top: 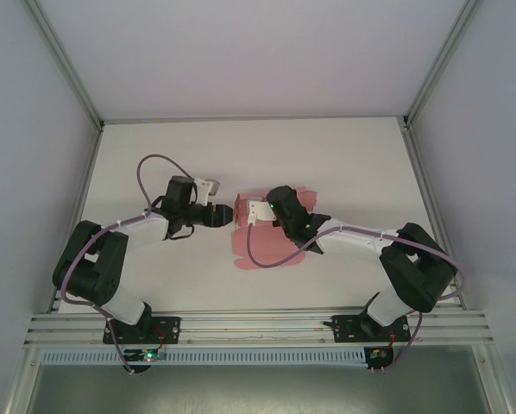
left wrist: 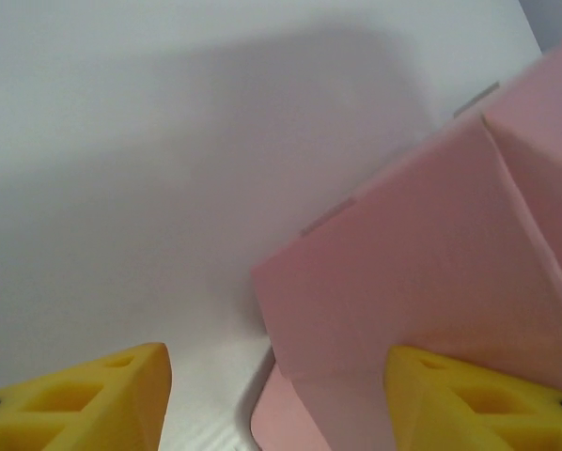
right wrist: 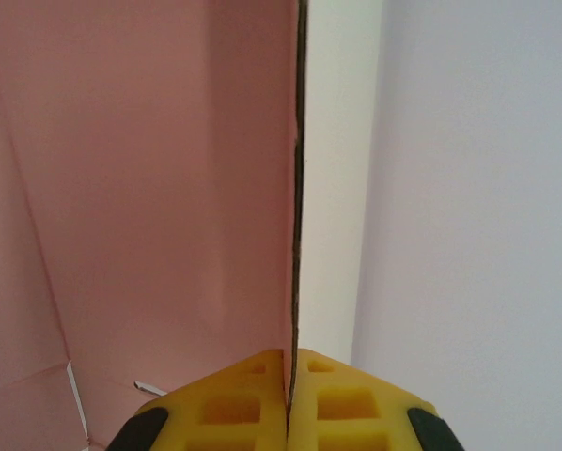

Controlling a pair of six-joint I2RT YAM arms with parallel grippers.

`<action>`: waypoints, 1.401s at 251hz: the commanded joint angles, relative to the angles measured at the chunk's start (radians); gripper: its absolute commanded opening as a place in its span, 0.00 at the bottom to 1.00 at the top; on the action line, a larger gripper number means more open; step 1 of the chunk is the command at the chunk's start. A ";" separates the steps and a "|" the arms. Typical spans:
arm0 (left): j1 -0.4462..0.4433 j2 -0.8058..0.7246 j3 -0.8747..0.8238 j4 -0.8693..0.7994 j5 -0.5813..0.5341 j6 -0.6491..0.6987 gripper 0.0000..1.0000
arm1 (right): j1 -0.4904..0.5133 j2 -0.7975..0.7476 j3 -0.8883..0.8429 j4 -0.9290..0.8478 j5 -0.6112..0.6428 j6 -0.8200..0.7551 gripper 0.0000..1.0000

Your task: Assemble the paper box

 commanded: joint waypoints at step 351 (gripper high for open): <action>-0.198 0.105 -0.054 0.455 -0.202 0.056 0.39 | 0.215 0.008 -0.109 -0.112 0.138 0.174 0.00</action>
